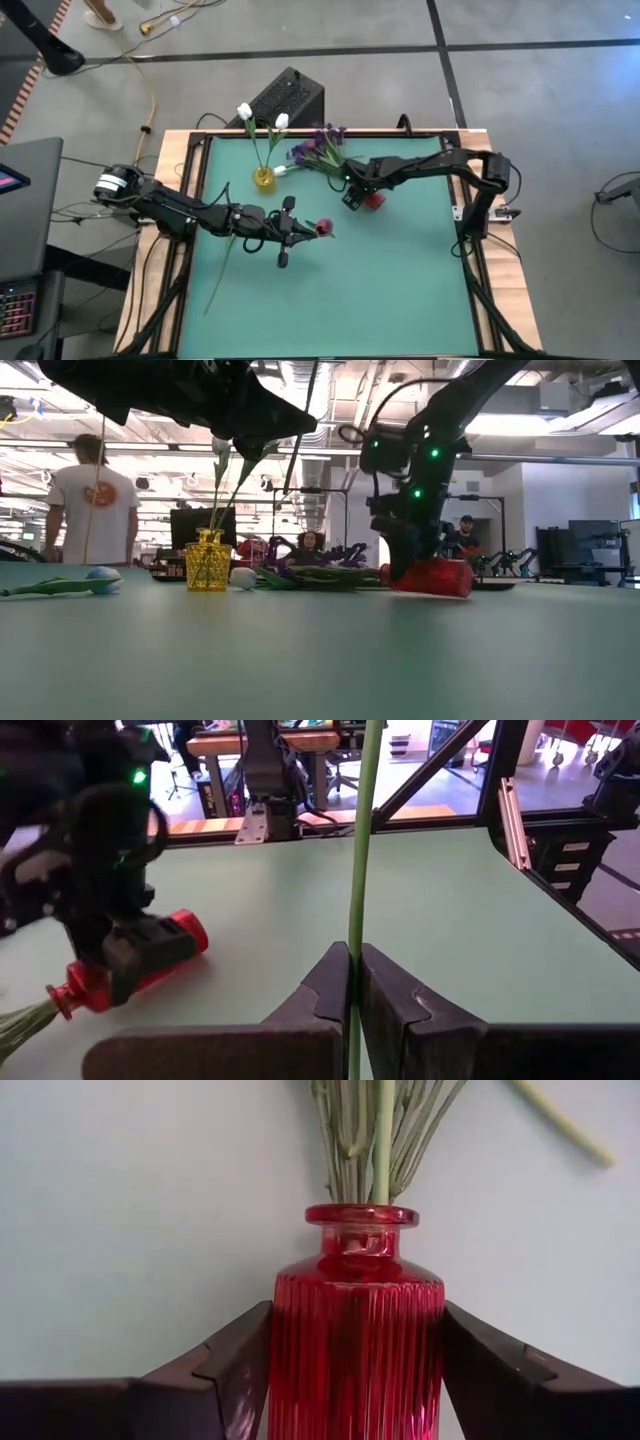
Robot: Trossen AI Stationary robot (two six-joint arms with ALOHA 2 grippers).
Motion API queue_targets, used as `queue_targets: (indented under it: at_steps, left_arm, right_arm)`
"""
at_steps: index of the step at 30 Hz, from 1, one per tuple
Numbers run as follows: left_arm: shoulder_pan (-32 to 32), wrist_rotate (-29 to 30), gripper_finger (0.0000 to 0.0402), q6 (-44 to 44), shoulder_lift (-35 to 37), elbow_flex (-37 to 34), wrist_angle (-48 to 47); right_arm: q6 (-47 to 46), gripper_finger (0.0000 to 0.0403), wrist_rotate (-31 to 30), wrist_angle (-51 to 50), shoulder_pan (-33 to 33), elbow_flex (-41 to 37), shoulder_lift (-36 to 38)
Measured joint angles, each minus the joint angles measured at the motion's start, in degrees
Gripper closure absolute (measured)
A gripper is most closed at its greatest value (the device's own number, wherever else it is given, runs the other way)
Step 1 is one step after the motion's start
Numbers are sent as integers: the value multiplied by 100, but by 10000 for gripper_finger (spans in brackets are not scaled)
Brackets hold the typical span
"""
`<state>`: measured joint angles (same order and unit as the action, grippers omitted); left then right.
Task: Sort flowers into vase by color
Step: Put the red flower into the red vase
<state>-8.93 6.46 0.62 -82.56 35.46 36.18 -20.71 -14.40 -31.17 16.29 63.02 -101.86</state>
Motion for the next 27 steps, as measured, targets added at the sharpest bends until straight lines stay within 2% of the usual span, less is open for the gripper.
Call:
queue_targets:
  at_steps: [5,12,19,27]
  left_arm:
    - [0,0,401,1,0,0,-50]
    - [2,0,401,0,-2,0,-40]
    - [2,0,401,-45,-2,0,69]
    - [2,-1,401,-181,-2,0,322]
  right_arm:
    - [-222,133,-259,505,-261,-479,514]
    - [-779,133,-462,2026,-698,-1799,1637]
    - [-926,133,-1549,3567,-1511,-3003,2603]
    - [-220,133,-2588,5150,-2546,-3554,3234]
